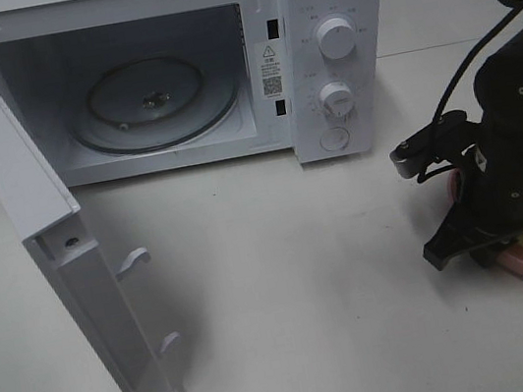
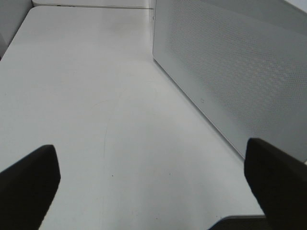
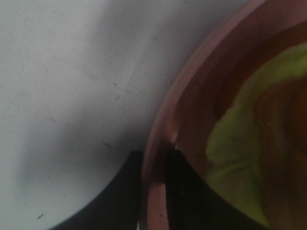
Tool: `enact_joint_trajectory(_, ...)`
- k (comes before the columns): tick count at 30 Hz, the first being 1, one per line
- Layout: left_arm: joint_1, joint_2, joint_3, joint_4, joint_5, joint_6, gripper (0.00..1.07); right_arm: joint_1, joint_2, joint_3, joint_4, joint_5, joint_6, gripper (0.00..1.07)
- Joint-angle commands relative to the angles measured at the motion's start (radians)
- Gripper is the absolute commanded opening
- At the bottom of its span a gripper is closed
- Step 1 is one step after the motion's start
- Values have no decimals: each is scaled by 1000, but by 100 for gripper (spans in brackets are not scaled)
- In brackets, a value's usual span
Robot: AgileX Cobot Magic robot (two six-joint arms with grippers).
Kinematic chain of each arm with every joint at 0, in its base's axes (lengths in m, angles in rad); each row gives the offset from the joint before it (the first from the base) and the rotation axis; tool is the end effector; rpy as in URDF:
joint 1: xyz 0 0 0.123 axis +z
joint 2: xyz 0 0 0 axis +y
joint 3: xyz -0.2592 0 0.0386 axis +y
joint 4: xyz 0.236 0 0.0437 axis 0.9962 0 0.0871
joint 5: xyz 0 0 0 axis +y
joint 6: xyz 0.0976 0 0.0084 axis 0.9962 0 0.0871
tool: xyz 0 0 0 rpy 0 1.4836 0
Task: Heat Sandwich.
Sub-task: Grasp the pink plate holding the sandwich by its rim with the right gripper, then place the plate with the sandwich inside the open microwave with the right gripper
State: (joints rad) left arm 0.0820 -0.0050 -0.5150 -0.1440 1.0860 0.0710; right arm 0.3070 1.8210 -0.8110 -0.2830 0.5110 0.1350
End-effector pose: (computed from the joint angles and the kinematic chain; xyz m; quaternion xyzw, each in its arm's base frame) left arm 0.0111 -0.0116 0.2710 -0.0003 0.8524 -0.0320 0.5219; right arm 0.2699 0.0715 0.0921 -0.2024 0.9739 -0.0605 0.0830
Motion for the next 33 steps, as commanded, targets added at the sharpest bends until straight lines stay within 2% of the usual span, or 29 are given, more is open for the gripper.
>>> enact_joint_trajectory(1, -3, -17, 0, 2, -11, -6, 98, 2, 6, 9, 6, 13, 19, 0)
enact_joint_trajectory(8, -3, -17, 0, 2, -11, -6, 98, 6, 6, 6, -7, 36, 28, 0)
enact_joint_trajectory(14, -3, -17, 0, 2, -11, -6, 98, 49, 3, -5, -84, 83, 95, 0)
enact_joint_trajectory(33, -3, -17, 0, 2, -11, -6, 98, 49, -79, -5, -136, 178, 132, 0)
